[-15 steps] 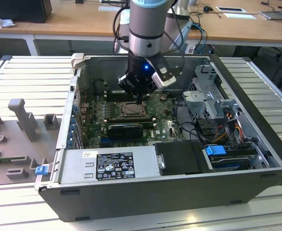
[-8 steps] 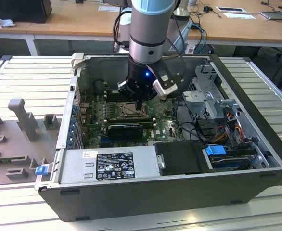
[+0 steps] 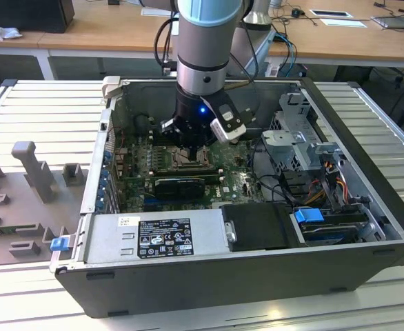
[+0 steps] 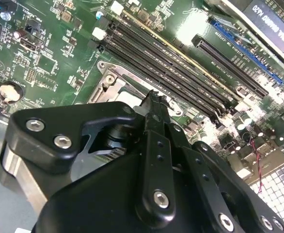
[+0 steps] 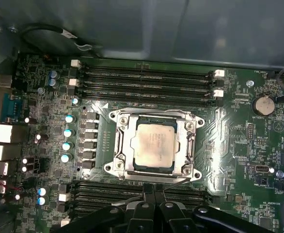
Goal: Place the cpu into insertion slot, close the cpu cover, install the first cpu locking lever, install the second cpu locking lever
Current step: 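Install the second cpu locking lever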
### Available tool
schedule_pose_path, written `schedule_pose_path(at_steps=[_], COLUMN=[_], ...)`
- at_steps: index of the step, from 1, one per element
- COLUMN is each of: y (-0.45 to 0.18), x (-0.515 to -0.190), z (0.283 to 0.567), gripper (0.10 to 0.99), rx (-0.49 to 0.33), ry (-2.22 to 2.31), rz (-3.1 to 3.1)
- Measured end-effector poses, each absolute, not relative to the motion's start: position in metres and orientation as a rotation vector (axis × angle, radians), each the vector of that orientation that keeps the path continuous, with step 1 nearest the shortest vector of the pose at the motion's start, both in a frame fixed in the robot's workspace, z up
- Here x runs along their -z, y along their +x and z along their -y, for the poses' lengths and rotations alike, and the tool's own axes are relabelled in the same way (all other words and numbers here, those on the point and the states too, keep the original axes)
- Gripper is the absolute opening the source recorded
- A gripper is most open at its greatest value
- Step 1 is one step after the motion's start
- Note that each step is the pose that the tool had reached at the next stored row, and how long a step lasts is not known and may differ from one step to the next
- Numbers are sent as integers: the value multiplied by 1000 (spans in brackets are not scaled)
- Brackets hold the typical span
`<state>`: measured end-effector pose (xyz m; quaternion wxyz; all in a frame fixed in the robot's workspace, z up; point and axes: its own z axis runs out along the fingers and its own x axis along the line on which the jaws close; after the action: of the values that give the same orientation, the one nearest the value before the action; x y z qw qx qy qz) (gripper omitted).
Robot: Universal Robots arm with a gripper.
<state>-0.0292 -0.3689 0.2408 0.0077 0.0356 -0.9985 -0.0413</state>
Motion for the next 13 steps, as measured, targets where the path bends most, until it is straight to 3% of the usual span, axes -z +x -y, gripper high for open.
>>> schedule_pose_path(at_steps=[13], y=[-35], x=[-232], z=[369], gripper=[106], rx=[134], ry=[111], rz=[3122])
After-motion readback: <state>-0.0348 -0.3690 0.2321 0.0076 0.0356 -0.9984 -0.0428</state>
